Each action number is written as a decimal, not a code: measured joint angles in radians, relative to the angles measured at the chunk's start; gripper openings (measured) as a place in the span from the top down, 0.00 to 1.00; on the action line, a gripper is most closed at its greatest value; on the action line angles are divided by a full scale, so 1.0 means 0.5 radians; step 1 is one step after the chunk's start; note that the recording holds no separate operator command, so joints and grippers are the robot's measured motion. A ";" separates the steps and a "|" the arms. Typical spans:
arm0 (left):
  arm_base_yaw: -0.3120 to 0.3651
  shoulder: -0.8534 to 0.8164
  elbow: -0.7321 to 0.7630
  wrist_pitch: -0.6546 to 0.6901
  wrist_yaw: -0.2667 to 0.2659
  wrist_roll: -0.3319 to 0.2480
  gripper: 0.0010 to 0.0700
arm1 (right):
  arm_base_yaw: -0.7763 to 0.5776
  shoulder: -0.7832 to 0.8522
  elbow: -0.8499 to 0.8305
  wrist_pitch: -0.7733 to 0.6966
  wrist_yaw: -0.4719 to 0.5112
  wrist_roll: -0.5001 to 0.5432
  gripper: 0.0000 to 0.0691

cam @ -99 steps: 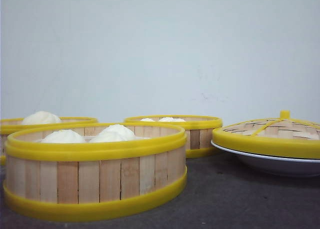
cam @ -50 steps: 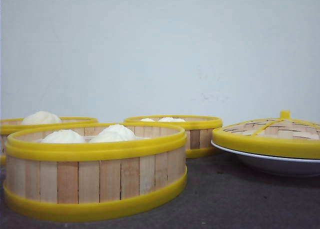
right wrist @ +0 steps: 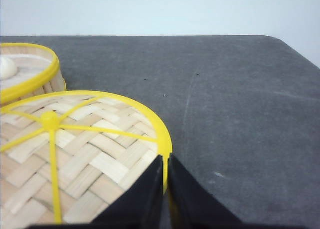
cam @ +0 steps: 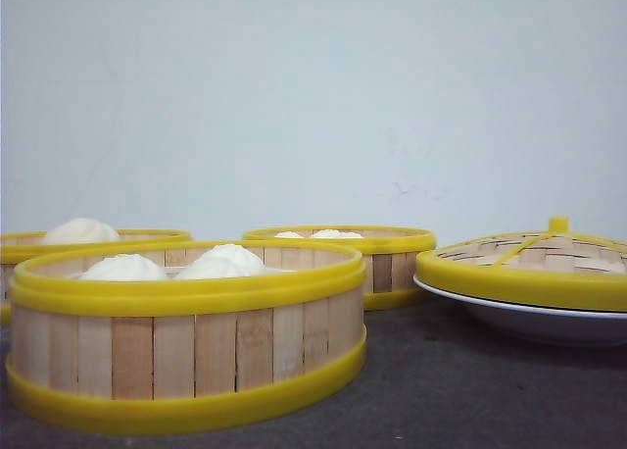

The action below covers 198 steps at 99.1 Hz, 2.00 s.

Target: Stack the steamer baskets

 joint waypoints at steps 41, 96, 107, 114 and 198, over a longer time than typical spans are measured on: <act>0.000 0.166 0.424 -0.090 0.002 -0.403 0.98 | 0.000 0.296 0.597 0.108 -0.215 0.457 0.99; 0.000 1.215 1.503 -0.780 0.174 0.145 0.98 | 0.000 1.661 1.611 -0.676 -0.361 0.051 0.99; 0.000 1.381 1.502 -0.792 0.173 0.189 0.98 | 0.000 1.786 1.611 -0.735 -0.360 0.010 0.99; 0.000 1.452 1.502 -0.808 0.173 0.195 0.98 | 0.000 1.845 1.611 -0.756 -0.360 -0.027 0.99; 0.000 1.548 1.502 -0.780 0.226 0.185 0.45 | 0.304 2.286 1.714 -0.434 -0.516 0.044 0.14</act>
